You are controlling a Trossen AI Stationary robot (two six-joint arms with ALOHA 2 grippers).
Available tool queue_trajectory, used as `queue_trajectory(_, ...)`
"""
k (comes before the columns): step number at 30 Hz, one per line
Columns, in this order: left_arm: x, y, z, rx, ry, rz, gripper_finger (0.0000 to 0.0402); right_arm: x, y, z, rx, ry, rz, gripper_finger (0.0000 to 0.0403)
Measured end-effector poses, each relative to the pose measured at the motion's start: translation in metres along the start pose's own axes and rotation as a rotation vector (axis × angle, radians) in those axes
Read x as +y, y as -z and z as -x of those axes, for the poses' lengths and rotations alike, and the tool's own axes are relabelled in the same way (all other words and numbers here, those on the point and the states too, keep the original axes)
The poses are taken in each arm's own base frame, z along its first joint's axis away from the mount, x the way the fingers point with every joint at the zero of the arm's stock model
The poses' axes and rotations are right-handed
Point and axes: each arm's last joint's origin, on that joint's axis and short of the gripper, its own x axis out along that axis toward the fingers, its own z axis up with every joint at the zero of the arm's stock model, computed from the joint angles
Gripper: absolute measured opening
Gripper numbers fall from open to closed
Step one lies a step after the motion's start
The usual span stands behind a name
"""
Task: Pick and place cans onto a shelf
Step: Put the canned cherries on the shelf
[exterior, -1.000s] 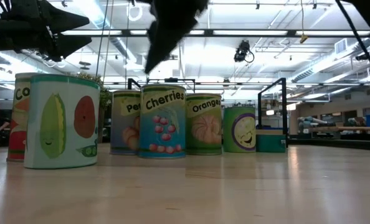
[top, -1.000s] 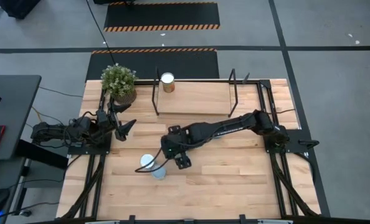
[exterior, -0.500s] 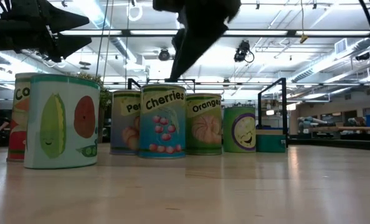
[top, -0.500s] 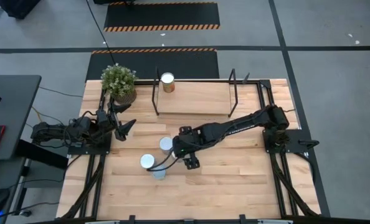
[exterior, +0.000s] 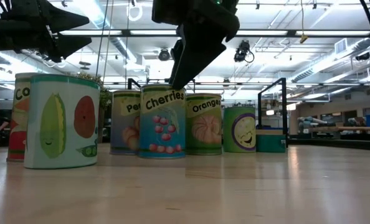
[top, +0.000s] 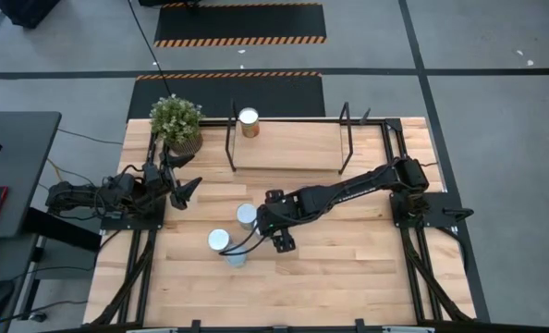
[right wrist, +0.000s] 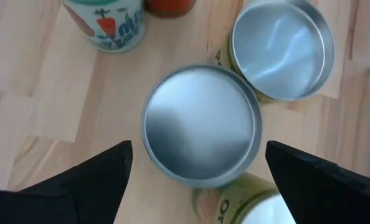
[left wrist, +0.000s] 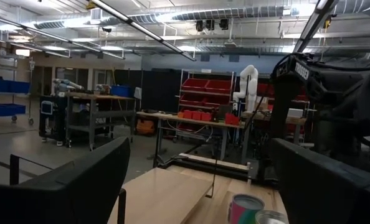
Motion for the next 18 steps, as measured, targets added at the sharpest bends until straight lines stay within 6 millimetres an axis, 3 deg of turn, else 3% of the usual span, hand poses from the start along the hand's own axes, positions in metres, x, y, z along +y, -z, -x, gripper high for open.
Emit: queue_trajectory(18,0.0,0.0,0.0,0.0,0.0,0.0,0.0392,0.0,0.014,-0.028,-0.088,-0.004,-0.012,0.0365)
